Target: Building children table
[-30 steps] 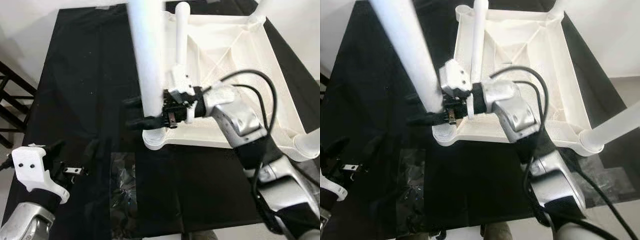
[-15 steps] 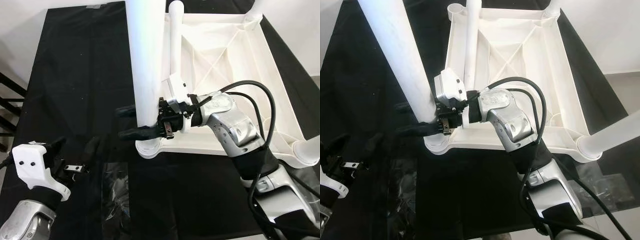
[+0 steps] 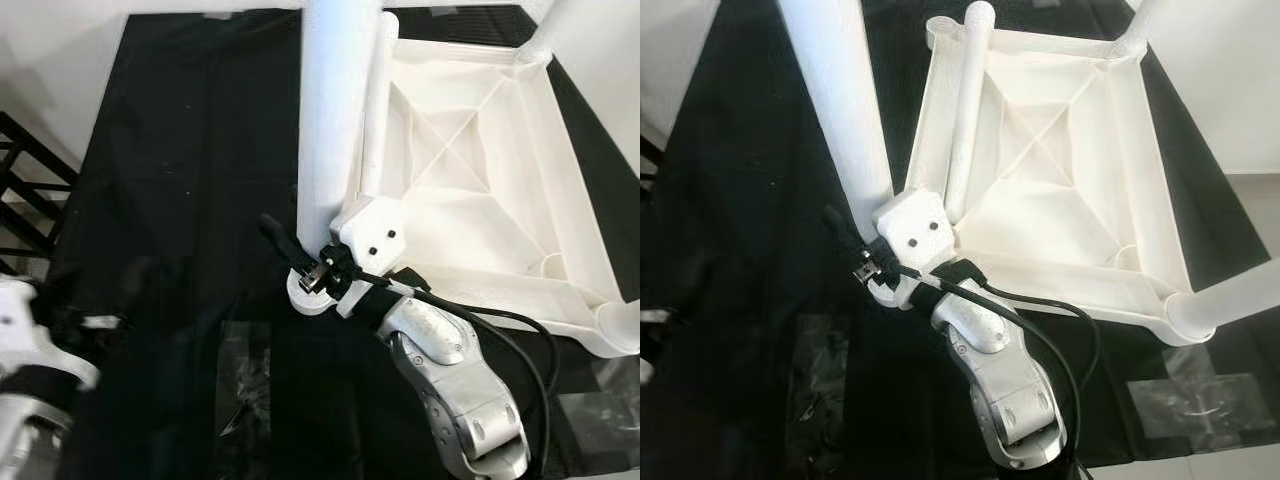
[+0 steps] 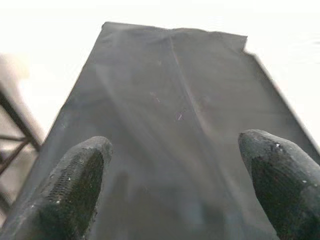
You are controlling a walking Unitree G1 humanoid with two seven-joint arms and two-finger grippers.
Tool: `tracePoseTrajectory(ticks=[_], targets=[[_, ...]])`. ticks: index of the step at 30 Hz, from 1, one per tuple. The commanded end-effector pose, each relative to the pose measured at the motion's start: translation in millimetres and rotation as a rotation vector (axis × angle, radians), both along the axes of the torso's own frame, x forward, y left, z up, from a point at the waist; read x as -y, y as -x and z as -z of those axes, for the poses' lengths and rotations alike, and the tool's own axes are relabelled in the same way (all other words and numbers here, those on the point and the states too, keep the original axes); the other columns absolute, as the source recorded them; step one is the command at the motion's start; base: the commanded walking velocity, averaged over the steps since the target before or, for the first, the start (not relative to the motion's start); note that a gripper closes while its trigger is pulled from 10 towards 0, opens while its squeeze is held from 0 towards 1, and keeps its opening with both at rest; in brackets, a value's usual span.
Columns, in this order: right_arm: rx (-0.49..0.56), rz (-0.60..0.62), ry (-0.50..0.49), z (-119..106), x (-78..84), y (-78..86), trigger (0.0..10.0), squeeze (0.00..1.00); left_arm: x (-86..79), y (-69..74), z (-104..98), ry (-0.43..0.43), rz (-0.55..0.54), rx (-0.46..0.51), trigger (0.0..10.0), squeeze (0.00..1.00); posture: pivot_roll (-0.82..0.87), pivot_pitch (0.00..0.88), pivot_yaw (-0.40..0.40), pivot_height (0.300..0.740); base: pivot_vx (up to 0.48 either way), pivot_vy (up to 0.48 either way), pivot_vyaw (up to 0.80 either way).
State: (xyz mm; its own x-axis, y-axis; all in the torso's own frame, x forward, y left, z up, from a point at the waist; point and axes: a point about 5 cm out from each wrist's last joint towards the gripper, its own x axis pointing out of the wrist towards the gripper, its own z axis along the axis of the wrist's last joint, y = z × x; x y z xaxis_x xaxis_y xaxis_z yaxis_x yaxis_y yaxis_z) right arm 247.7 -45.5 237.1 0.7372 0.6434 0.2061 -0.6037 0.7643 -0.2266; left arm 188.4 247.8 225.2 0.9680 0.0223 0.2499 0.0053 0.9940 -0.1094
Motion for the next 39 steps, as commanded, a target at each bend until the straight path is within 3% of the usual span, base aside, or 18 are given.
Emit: tracePoseTrajectory(ticks=[1,5,7,9,12,15,17,19,22,25,30,31,32,35,37,38,39], targets=[[-0.424,0.170,0.209,89.2,18.0,-16.7,10.0,0.00,-1.9,0.6,-1.2,0.007,0.024,-0.002,10.0,0.00,0.03,0.353,0.017,0.740,0.000,0.000,0.00],[-0.445,0.242,0.186,93.5,14.5,-18.4,10.0,0.00,-3.9,-12.7,-24.9,0.027,0.119,0.093,10.0,0.00,0.03,0.317,0.031,0.740,0.000,0.000,0.00],[-0.436,0.297,0.168,92.9,12.1,-18.7,10.0,0.00,4.8,-23.9,-50.4,0.044,0.264,0.183,10.0,0.00,0.02,0.290,0.046,0.740,0.000,0.000,0.00],[-0.433,0.316,0.162,92.0,11.5,-17.7,10.0,0.00,8.0,-26.3,-58.2,0.045,0.311,0.205,10.0,0.00,0.02,0.290,0.046,0.740,0.000,0.000,0.00],[-0.418,0.353,0.152,92.5,11.3,-21.7,10.0,0.00,26.1,-32.9,-81.2,0.032,0.563,0.251,10.0,0.00,0.02,0.259,0.063,0.740,0.000,0.000,0.00],[-0.414,0.353,0.151,94.1,8.7,-24.4,10.0,0.00,35.8,-36.3,-90.2,-0.023,0.726,0.236,10.0,0.00,0.03,0.240,0.074,0.740,0.000,0.000,0.00],[-0.414,0.353,0.151,94.1,8.7,-24.4,10.0,0.00,35.8,-36.3,-90.2,-0.023,0.726,0.236,10.0,0.00,0.03,0.240,0.074,0.740,0.000,0.000,0.00],[-0.413,0.341,0.148,95.1,4.0,-26.7,10.0,0.00,40.8,-41.2,-97.1,-0.083,0.856,0.199,10.0,0.00,0.03,0.220,0.084,0.740,0.000,0.000,0.00],[-0.413,0.335,0.144,95.5,1.4,-28.1,10.0,0.00,41.6,-43.9,-100.3,-0.104,0.903,0.180,10.0,0.00,0.04,0.217,0.084,0.740,0.000,0.000,0.00],[-0.401,0.312,0.137,94.2,-7.8,-31.3,10.0,0.00,51.6,-60.3,-109.8,-0.153,1.047,0.090,10.0,0.00,0.04,0.197,0.093,0.740,0.000,0.000,0.00],[-0.400,0.302,0.134,93.7,-10.3,-31.7,10.0,0.00,55.1,-65.8,-109.9,-0.174,1.056,0.062,10.0,0.00,0.04,0.196,0.094,0.740,0.000,0.000,0.00],[-0.395,0.297,0.132,93.1,-12.4,-32.6,10.0,0.00,58.9,-73.7,-110.1,-0.191,1.040,0.039,10.0,0.33,0.04,0.188,0.099,0.740,0.000,0.000,0.00],[-0.391,0.293,0.128,91.7,-14.4,-34.0,10.0,0.00,65.0,-79.8,-111.6,-0.185,1.063,0.031,10.0,1.00,0.04,0.183,0.101,0.740,0.000,0.000,0.00],[-0.378,0.288,0.119,89.0,-20.1,-38.6,10.0,0.00,82.6,-91.6,-120.5,-0.158,1.204,0.027,10.0,1.00,0.04,0.176,0.107,0.740,0.000,0.000,0.00],[-0.377,0.287,0.118,88.9,-20.9,-39.0,10.0,0.00,84.3,-92.8,-121.6,-0.159,1.220,0.026,10.0,1.00,0.04,0.176,0.107,0.740,0.000,0.000,0.00],[-0.377,0.284,0.116,88.8,-21.7,-39.0,10.0,0.00,86.3,-94.2,-122.7,-0.167,1.228,0.033,10.0,0.40,0.03,0.173,0.108,0.740,0.000,0.000,0.00],[-0.376,0.282,0.115,89.0,-22.3,-39.3,10.0,0.00,87.4,-96.0,-124.1,-0.174,1.236,0.034,10.0,0.40,0.03,0.173,0.108,0.740,0.000,0.000,0.00]])
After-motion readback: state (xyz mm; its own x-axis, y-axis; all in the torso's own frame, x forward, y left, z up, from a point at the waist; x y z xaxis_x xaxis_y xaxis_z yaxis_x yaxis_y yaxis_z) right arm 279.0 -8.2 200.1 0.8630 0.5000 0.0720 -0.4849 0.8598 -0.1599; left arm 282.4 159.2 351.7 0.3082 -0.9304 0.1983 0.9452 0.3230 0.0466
